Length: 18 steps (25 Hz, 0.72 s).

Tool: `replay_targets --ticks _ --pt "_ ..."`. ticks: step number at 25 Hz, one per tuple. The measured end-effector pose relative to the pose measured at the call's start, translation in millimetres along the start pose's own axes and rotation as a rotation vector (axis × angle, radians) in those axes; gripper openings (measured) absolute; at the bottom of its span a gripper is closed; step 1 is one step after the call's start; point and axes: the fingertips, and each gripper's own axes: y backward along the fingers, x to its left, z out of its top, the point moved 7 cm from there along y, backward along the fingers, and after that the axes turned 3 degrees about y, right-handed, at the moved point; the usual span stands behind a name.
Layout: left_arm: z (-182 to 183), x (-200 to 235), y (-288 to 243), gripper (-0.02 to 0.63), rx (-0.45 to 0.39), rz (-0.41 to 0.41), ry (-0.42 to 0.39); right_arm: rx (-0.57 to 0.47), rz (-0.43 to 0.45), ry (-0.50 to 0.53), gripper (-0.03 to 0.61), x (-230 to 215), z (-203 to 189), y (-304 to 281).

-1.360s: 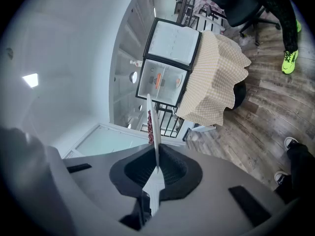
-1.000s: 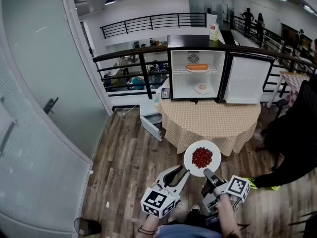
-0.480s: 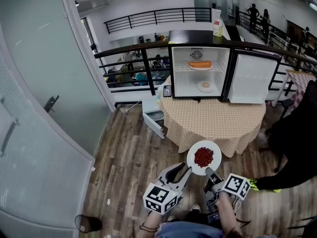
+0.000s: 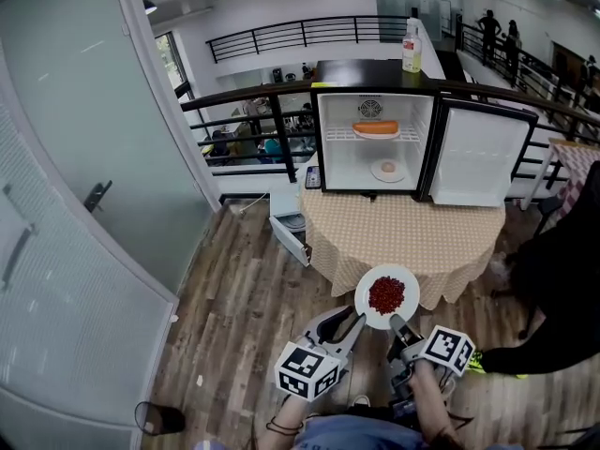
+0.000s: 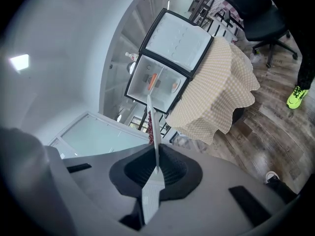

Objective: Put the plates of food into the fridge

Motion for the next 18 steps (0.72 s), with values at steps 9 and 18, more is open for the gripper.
replay_targets --ticks 9,18 --pt "0 -13 -27 0.112 -0.003 0.054 0.004 0.045 0.019 0.012 0.025 -18 33 -2" --pt "-9 -16 -33 0.112 0.035 0.086 0.002 0.074 0.041 -0.016 0.025 -30 39 -10"
